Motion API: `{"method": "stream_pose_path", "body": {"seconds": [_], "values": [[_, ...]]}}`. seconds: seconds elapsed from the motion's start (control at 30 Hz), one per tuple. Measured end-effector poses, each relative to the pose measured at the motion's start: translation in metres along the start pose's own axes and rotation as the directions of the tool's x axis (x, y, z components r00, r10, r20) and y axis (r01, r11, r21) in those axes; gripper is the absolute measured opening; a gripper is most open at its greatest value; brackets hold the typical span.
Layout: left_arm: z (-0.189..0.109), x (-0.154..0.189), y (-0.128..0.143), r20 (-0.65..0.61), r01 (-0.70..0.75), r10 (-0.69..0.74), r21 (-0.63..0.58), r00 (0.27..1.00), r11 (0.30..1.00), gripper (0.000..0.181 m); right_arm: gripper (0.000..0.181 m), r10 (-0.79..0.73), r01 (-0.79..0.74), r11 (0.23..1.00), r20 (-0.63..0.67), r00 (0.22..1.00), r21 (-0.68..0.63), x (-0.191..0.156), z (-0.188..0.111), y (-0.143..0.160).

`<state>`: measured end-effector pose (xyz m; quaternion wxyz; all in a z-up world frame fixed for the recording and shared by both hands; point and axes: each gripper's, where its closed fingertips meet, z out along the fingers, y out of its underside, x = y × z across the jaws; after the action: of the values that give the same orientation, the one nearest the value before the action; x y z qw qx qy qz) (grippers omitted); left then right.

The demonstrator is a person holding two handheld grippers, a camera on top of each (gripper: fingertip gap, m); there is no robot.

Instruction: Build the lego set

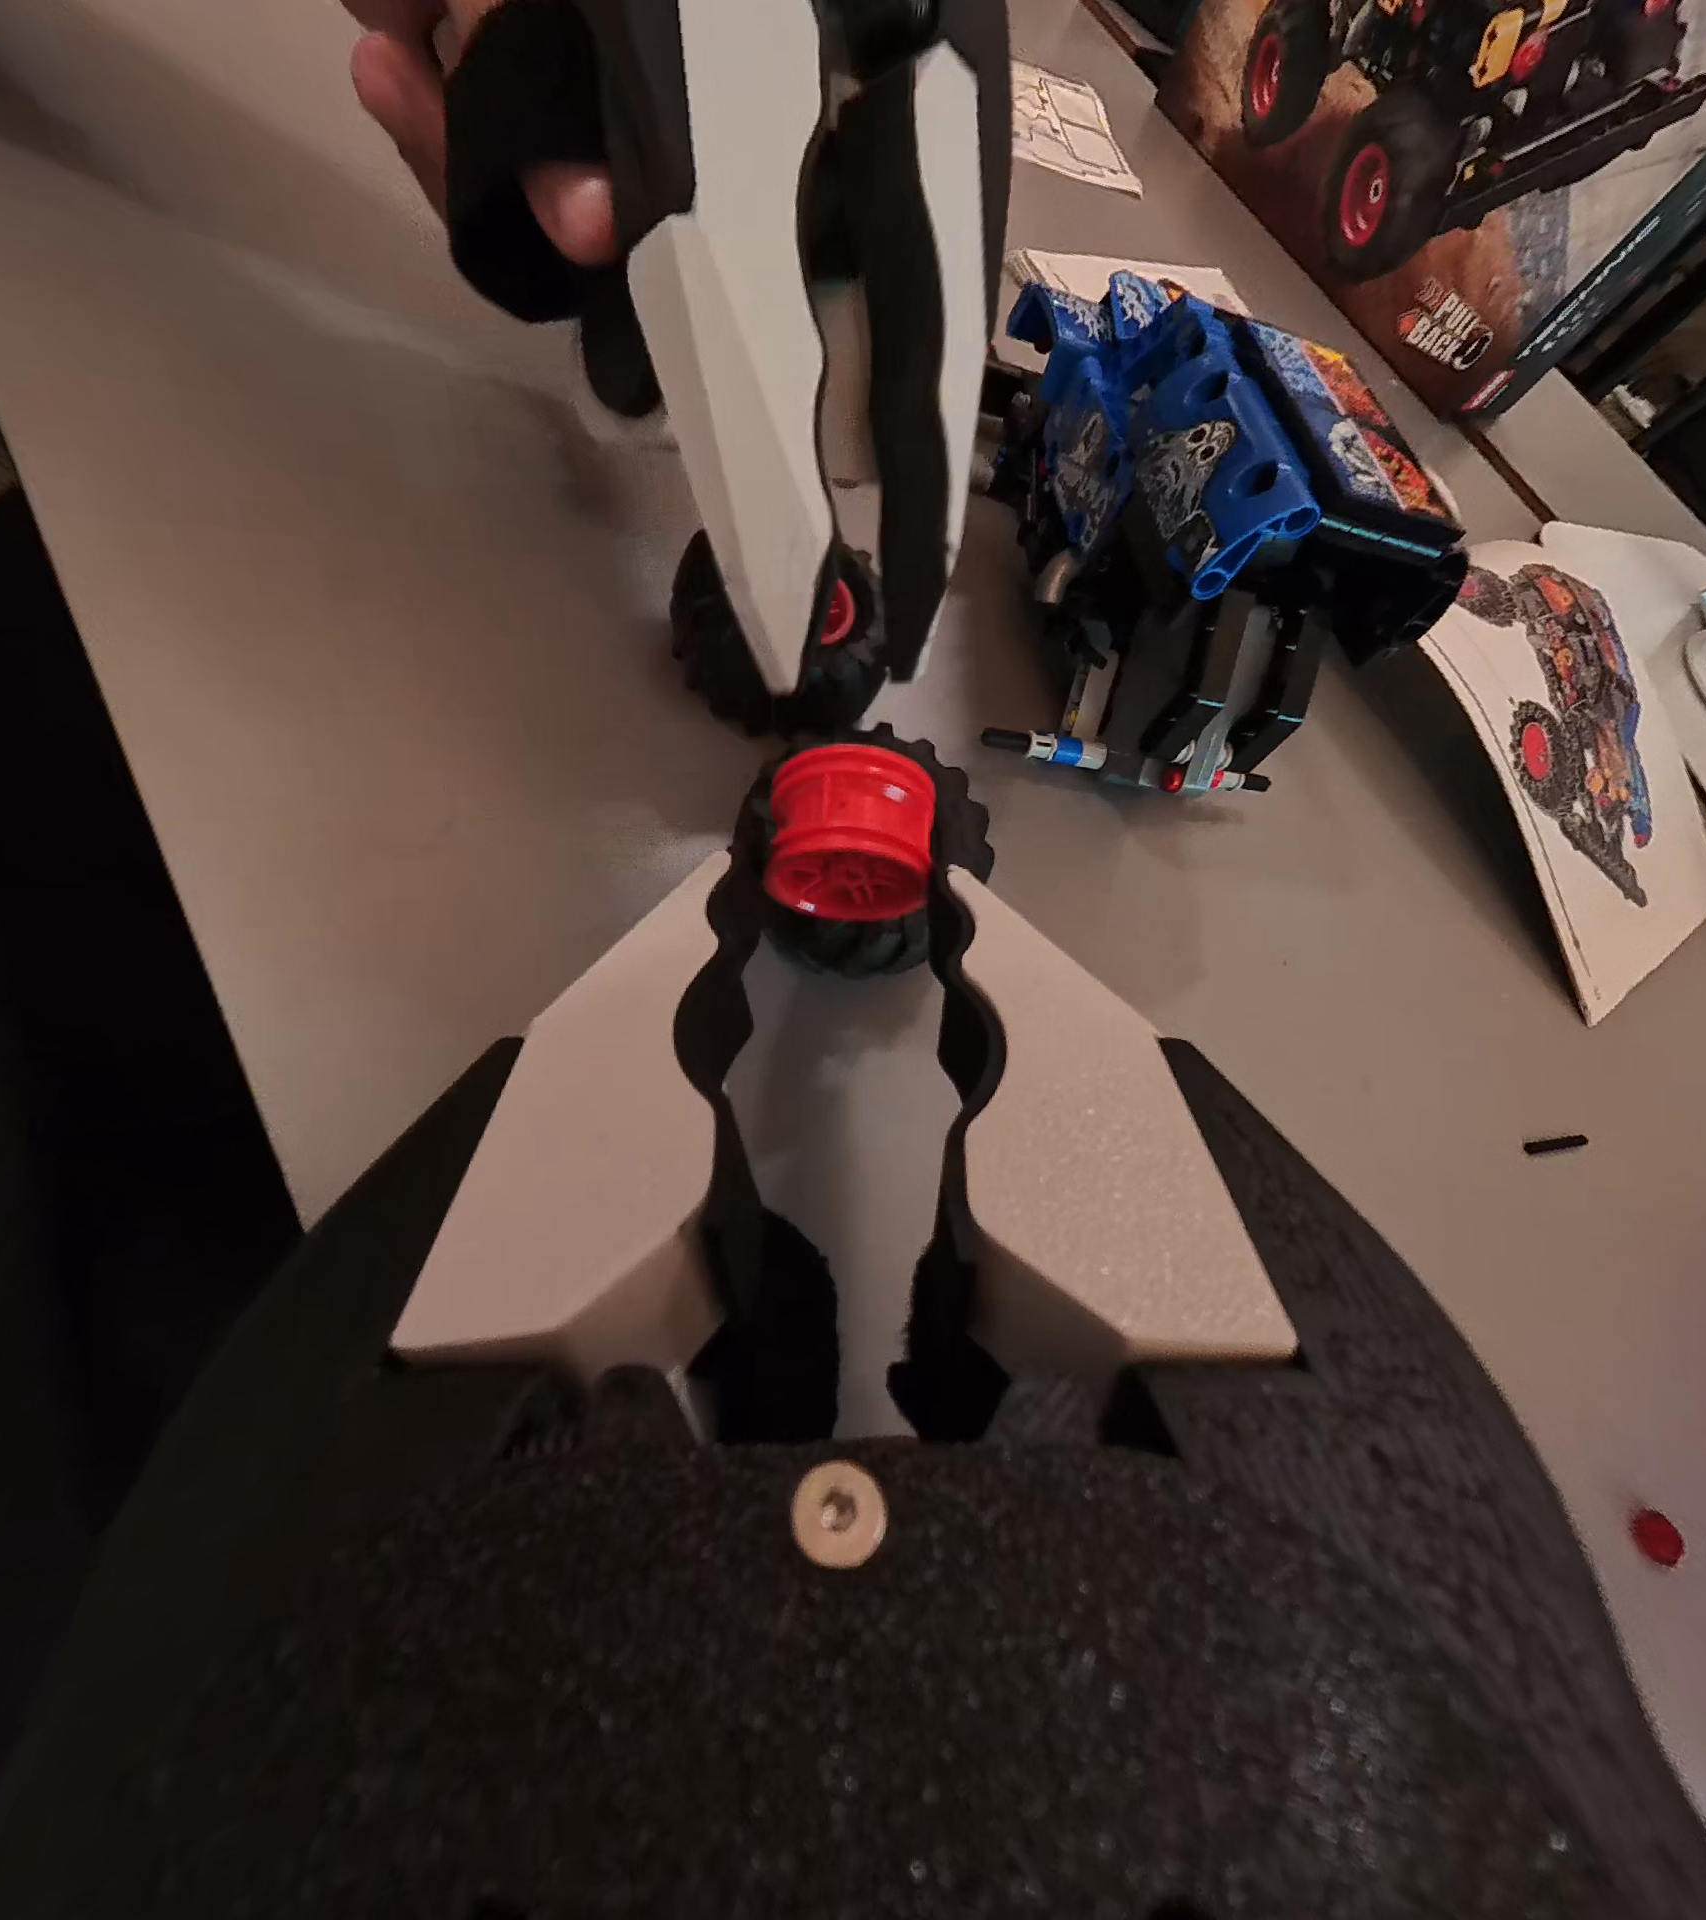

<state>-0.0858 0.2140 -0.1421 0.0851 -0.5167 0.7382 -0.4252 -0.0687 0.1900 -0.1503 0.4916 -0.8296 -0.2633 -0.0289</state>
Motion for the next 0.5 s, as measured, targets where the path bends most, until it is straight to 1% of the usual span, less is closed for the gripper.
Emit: {"method": "stream_pose_path", "body": {"seconds": [0.07, 0.1, 0.17, 0.27, 0.33, 0.4, 0.5], "values": [[-0.004, -0.007, -0.002, 0.018, 0.014, -0.014, -0.004, 1.0, 1.0, 0.038, 0.032, 0.026, -0.026, 1.0, 0.014, 1.0, 0.002, 0.001, 0.001, -0.001], [-0.002, -0.007, -0.001, 0.012, 0.019, -0.018, -0.028, 1.0, 0.999, 0.042, 0.032, 0.041, -0.041, 0.999, 0.025, 0.999, 0.0, 0.001, 0.002, -0.001], [0.008, -0.006, 0.009, 0.021, -0.034, 0.036, -0.118, 0.999, 0.992, 0.055, 0.032, 0.081, -0.08, 0.997, 0.049, 0.996, -0.013, 0.003, 0.001, 0.0], [0.023, -0.016, 0.022, 0.127, -0.206, 0.244, -0.259, 0.961, 0.944, 0.052, 0.032, 0.173, -0.17, 0.985, 0.097, 0.98, -0.041, 0.006, -0.002, 0.004], [0.028, -0.02, 0.023, 0.159, -0.286, 0.346, -0.313, 0.925, 0.906, 0.051, 0.033, 0.231, -0.224, 0.972, 0.124, 0.965, -0.068, 0.008, -0.005, 0.008], [0.033, -0.016, 0.023, 0.152, -0.347, 0.412, -0.328, 0.898, 0.879, 0.049, 0.033, 0.251, -0.243, 0.966, 0.109, 0.962, -0.085, 0.012, -0.009, 0.012], [0.034, -0.009, 0.015, 0.18, -0.41, 0.471, -0.291, 0.864, 0.864, 0.048, 0.033, 0.293, -0.283, 0.954, 0.107, 0.95, -0.096, 0.019, -0.02, 0.017]]}}
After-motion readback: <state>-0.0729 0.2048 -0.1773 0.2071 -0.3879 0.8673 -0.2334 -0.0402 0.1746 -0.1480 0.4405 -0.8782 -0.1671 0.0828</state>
